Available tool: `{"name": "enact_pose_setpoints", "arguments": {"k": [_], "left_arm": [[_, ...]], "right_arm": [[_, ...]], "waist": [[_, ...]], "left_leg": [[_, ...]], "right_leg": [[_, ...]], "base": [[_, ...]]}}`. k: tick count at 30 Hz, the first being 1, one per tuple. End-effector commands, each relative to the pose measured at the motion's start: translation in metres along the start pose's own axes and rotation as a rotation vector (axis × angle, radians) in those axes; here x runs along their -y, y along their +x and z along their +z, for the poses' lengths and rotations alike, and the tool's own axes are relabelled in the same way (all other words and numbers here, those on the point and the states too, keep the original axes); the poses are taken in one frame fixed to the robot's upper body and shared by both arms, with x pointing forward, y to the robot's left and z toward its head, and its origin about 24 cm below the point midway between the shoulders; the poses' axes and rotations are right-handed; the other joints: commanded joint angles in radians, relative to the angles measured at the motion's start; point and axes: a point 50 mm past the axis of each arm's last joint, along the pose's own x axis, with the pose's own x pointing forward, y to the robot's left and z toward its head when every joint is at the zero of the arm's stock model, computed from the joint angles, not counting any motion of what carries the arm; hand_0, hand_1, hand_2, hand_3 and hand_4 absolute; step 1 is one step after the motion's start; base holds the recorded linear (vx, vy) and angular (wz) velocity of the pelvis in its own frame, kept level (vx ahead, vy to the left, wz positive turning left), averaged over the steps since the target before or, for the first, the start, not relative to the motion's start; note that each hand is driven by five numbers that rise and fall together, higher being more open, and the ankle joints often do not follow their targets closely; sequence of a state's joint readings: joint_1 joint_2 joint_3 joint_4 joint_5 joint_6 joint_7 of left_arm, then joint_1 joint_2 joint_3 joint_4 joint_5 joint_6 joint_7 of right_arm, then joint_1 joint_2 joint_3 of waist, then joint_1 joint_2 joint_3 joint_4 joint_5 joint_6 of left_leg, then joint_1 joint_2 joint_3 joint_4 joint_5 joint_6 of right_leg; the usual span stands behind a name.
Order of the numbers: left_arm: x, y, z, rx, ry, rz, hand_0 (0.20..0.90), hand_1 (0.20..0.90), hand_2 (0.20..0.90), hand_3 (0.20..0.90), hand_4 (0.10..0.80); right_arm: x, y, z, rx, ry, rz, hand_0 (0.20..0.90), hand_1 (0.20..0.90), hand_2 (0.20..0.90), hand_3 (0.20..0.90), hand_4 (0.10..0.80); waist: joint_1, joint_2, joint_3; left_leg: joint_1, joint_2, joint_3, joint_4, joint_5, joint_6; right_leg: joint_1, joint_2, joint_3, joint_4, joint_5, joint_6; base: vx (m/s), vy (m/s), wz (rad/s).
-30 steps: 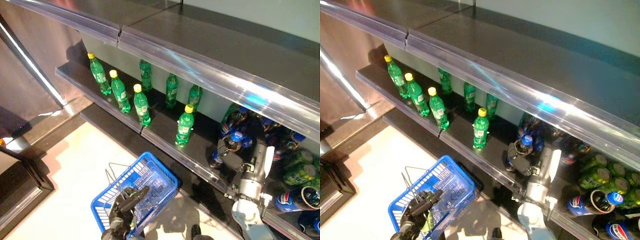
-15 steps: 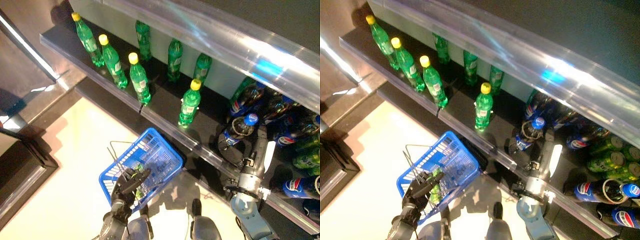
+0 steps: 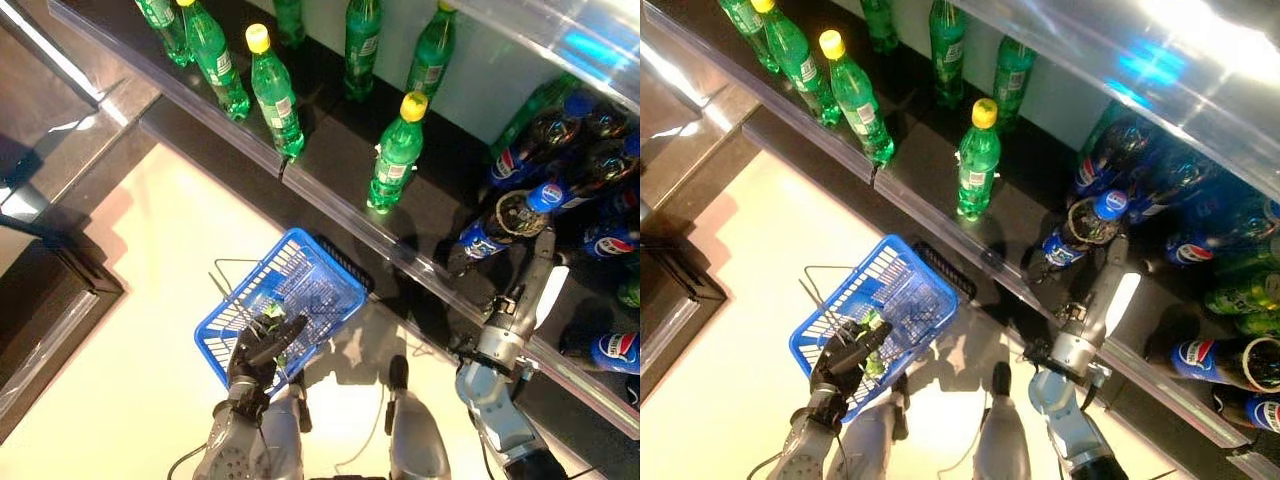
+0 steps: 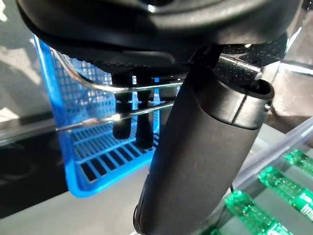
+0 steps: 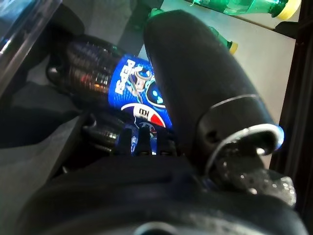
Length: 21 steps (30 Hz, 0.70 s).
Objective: Pick up the drink and place into the basket.
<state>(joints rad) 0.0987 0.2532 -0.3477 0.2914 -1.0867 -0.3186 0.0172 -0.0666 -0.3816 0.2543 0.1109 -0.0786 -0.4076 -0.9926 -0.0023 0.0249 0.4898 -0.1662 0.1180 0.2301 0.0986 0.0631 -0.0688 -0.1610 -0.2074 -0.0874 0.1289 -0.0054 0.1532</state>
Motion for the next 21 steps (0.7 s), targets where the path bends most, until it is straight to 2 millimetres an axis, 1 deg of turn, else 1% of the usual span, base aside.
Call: {"name": "enact_pose_setpoints", "arguments": {"k": [1,3,7,9,12,15,21], "left_arm": [[0.065,0.0,0.071,0.383,0.019,-0.388,0.3,0.3,0.3,0.2,0.1],[0.066,0.0,0.073,0.385,0.019,-0.396,0.3,0.3,0.3,0.2,0.1],[0.07,0.002,0.077,0.378,0.032,-0.43,0.3,0.3,0.3,0.2,0.1],[0.072,0.003,0.078,0.377,0.038,-0.44,0.3,0.3,0.3,0.2,0.1],[0.076,0.006,0.082,0.367,0.048,-0.457,0.3,0.3,0.3,0.2,0.1],[0.078,0.007,0.082,0.362,0.054,-0.461,0.3,0.3,0.3,0.2,0.1],[0.076,0.011,0.086,0.349,0.062,-0.466,0.3,0.3,0.3,0.2,0.1]], "right_arm": [[-0.003,0.023,0.037,0.211,0.173,-0.084,0.9,0.9,0.9,0.9,0.8],[-0.002,0.026,0.036,0.21,0.18,-0.095,0.9,0.9,0.9,0.9,0.8],[0.0,0.04,0.033,0.189,0.236,-0.158,0.9,0.9,0.9,0.9,0.8],[-0.001,0.044,0.035,0.194,0.246,-0.174,0.9,0.9,0.9,0.9,0.8],[-0.002,0.061,0.041,0.22,0.25,-0.214,0.9,0.9,0.9,0.9,0.8],[-0.003,0.07,0.044,0.233,0.249,-0.234,0.9,0.9,0.9,0.9,0.8],[0.005,0.086,0.044,0.215,0.271,-0.28,0.9,0.9,0.9,0.9,0.8]], "waist": [[0.033,-0.02,-0.056],[0.036,-0.018,-0.051],[0.052,-0.011,-0.035],[0.057,-0.01,-0.031],[0.071,-0.003,-0.023],[0.08,0.0,-0.02],[0.096,0.007,-0.011]], "left_leg": [[-0.114,0.02,-0.109,0.261,-0.123,-0.055],[-0.121,0.021,-0.113,0.269,-0.124,-0.057],[-0.141,0.025,-0.129,0.291,-0.122,-0.065],[-0.145,0.027,-0.134,0.294,-0.12,-0.067],[-0.16,0.03,-0.148,0.301,-0.114,-0.074],[-0.167,0.032,-0.155,0.302,-0.11,-0.077],[-0.187,0.034,-0.178,0.307,-0.1,-0.084]], "right_leg": [[-0.021,-0.074,-0.065,0.001,0.106,0.045],[-0.02,-0.074,-0.068,0.002,0.105,0.043],[-0.004,-0.072,-0.083,-0.003,0.104,0.035],[0.0,-0.071,-0.087,-0.005,0.105,0.034],[0.01,-0.066,-0.099,-0.012,0.105,0.03],[0.017,-0.063,-0.106,-0.017,0.105,0.029],[0.025,-0.055,-0.119,-0.021,0.105,0.026]], "base": [[-0.018,-0.035,0.0],[-0.004,-0.04,0.03],[0.015,-0.064,0.04],[0.014,-0.062,0.06],[0.024,-0.078,0.07],[0.031,-0.065,0.02],[0.027,-0.061,0.03]]}}
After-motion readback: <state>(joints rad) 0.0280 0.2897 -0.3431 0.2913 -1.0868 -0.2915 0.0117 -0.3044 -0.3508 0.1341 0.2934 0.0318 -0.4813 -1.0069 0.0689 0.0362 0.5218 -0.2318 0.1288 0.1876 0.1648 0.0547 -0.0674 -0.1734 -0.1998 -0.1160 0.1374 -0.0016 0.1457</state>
